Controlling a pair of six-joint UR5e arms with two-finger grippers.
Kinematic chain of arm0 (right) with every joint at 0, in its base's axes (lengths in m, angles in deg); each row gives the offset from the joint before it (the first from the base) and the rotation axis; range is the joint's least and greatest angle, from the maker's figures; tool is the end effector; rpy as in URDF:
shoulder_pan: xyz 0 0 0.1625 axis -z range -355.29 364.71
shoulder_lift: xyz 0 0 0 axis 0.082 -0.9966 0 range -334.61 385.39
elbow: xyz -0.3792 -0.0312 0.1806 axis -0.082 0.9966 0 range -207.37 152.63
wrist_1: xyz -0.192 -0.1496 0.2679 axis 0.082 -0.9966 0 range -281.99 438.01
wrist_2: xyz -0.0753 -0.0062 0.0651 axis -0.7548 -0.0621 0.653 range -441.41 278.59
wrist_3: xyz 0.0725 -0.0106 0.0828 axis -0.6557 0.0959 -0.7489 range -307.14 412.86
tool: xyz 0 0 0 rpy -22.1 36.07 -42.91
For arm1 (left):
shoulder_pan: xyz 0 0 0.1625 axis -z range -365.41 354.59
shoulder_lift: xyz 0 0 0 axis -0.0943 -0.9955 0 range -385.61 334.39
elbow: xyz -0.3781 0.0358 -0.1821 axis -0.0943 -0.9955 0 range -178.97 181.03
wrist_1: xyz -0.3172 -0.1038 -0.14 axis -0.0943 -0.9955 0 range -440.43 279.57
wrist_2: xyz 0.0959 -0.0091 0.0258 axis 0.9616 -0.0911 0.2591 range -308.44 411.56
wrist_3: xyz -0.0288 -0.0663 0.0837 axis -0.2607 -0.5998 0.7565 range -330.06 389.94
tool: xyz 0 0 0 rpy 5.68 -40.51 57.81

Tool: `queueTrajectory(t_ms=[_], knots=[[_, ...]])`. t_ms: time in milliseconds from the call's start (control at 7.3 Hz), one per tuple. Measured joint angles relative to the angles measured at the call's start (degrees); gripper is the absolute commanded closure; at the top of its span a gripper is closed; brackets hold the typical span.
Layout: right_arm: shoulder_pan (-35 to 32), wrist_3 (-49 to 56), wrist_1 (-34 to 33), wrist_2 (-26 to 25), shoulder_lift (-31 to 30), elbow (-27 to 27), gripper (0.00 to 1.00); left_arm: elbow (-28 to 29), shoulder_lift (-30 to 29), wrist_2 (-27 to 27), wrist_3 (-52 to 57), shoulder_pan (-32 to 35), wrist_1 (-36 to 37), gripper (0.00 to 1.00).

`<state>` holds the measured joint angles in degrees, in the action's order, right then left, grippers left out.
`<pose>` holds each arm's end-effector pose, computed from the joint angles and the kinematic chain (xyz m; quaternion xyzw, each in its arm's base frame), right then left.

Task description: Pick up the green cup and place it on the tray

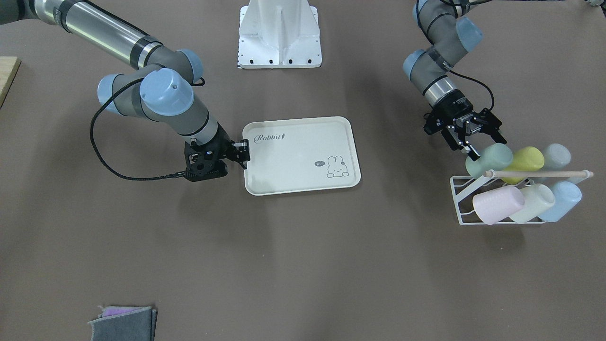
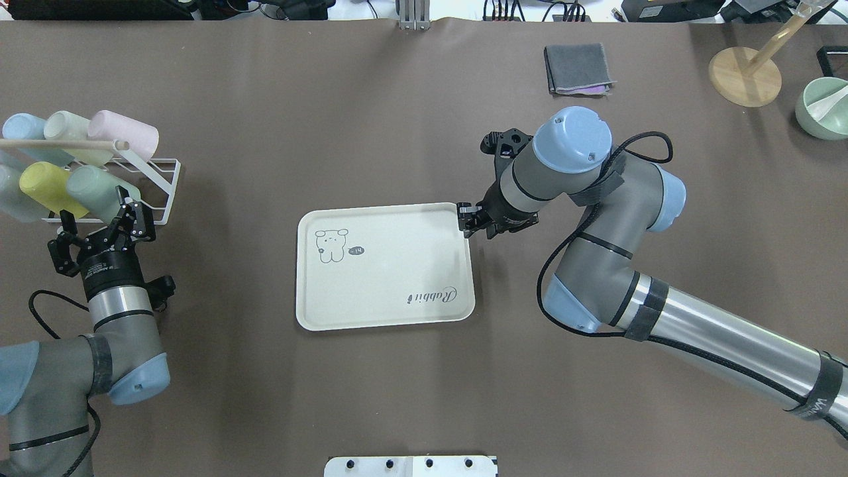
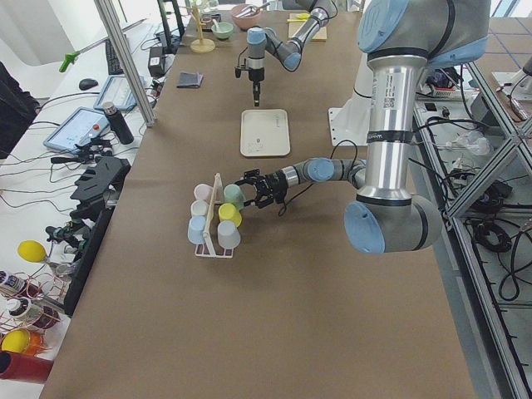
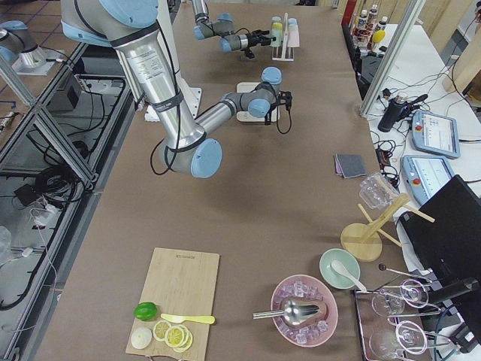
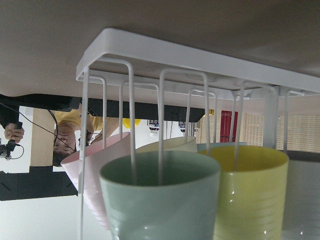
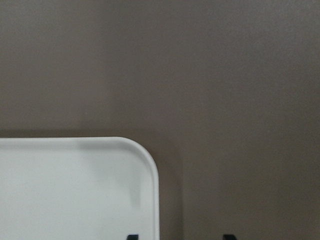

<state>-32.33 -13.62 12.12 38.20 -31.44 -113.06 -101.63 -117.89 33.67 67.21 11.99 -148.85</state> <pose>-0.4810 -0.4615 0.3309 0.0199 -0.4877 -0.0114 0.8727 0.3457 -0.3583 0.5419 0.1336 -0.5740 0.6802 0.4358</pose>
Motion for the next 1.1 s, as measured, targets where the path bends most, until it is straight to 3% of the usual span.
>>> queueTrajectory(t_ms=[274, 548, 1096], knots=[[-2.54, 0.68, -0.99, 2.21, -1.13, -0.38, 0.00, 0.49, -0.15, 0.06, 0.00, 0.31, -0.12, 0.03], [-8.51, 6.73, -5.30, 7.86, -2.99, -1.95, 0.00, 1.22, -0.43, 0.05, -0.02, 0.73, -0.21, 0.03], [-22.32, 30.21, -23.13, 11.45, -11.34, -12.28, 0.00, 2.00, -1.34, 0.05, 0.00, 1.74, -0.28, 0.03]])
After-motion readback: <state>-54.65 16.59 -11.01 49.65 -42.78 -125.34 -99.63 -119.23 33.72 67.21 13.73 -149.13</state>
